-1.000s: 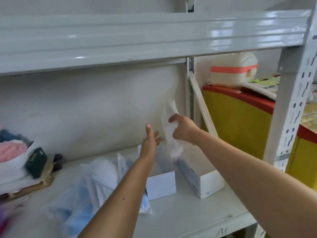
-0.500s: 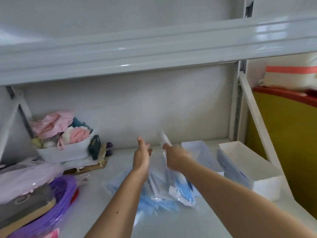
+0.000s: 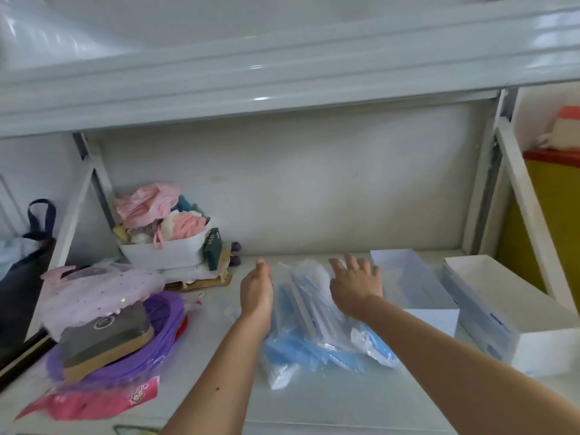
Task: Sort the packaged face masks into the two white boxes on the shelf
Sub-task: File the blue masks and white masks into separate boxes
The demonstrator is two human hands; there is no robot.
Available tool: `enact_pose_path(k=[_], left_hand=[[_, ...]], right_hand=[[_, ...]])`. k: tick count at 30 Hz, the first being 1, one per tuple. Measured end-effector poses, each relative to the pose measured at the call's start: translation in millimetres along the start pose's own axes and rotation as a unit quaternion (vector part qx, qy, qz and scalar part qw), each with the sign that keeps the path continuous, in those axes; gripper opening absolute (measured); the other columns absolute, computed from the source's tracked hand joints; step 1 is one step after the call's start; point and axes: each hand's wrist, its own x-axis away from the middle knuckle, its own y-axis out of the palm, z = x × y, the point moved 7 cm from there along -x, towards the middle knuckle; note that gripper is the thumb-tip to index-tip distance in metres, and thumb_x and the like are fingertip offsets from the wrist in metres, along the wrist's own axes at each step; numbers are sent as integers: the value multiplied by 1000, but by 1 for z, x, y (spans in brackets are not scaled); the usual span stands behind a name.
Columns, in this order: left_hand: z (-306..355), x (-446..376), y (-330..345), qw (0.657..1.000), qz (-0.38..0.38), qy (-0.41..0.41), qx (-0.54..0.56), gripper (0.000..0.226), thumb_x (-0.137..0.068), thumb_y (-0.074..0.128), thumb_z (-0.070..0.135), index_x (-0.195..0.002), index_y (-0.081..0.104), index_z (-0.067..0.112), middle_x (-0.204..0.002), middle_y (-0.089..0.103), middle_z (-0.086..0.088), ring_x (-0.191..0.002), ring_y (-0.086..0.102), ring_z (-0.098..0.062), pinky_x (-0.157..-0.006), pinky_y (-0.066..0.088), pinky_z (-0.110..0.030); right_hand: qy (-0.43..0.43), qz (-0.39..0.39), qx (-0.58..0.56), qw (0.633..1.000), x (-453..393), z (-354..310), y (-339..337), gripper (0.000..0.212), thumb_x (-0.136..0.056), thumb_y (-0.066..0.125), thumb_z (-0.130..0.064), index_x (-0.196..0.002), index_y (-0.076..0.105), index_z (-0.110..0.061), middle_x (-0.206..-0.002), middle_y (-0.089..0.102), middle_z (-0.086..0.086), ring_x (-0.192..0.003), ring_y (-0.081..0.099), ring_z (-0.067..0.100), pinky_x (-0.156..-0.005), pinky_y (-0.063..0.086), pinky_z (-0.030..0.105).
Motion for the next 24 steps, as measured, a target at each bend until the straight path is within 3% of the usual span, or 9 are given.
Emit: enact_pose_path(k=[2,4,8,10,13,17,19,22,24], left_hand=[[-8,2,-12,999,9,-19,-35,34,-99,37,35,-98,60,10,-110,63,-11,-102,58,-29,-93,45,-38],[-21,6,-24,996,19,-42,-74,37,-99,38,28,-118,59,4,-127,58,-16,-116,54,-34,-103,43,-41],[-54,12,-34,982,19,-112,-148,35,-96,39,15,-121,57,-3,-129,56,-22,-118,54,-37,-104,42,-42],[-78,12,-31,973,6,-149,-175,35,-93,42,11,-121,57,-3,-129,58,-22,-118,55,-37,-102,44,-42],[-95,19,-26,972,9,-180,-149,35,-91,45,7,-122,56,-5,-127,59,-24,-117,57,-37,-100,47,-42],[-95,31,-26,969,36,-227,-87,38,-97,46,12,-130,47,-7,-137,52,-19,-127,51,-29,-101,40,-32],[-98,28,-23,968,23,-244,-51,39,-98,44,16,-130,49,-5,-136,54,-16,-125,52,-28,-102,41,-31],[-102,24,-13,970,-12,-237,45,29,-88,54,6,-113,60,-8,-110,65,-21,-106,62,-37,-86,49,-37],[-98,25,-6,964,-50,-230,121,23,-87,54,10,-107,62,0,-96,64,-18,-95,62,-36,-85,50,-42]], right_hand=[[-34,63,-57,996,12,-14,-16,47,-95,36,-23,-142,34,-22,-145,36,8,-130,35,31,-107,27,40],[-88,77,-124,985,27,-36,-20,41,-94,39,-18,-134,43,-18,-136,45,7,-121,44,31,-99,34,34],[-132,-82,-228,961,56,-76,23,31,-93,41,-16,-122,50,-15,-120,60,13,-110,56,32,-85,42,30],[-135,-119,-191,965,64,-84,44,33,-92,41,-13,-124,49,-15,-123,58,13,-113,54,32,-88,42,31],[-186,-92,-33,978,69,-90,63,42,-90,46,-10,-132,43,-14,-132,47,12,-122,43,32,-99,36,36],[-214,-67,184,957,69,-91,78,70,-86,59,-31,-143,20,-24,-136,39,9,-128,35,32,-109,19,45],[-212,-68,220,950,66,-92,81,87,-82,64,-38,-147,7,-28,-136,37,10,-127,35,32,-109,18,48],[-200,-53,220,953,58,-89,77,101,-79,70,-24,-149,-3,-27,-137,36,10,-126,38,30,-105,26,45],[-180,-52,192,963,53,-85,72,103,-77,70,-16,-149,-2,-26,-138,36,11,-126,41,30,-103,30,42]])
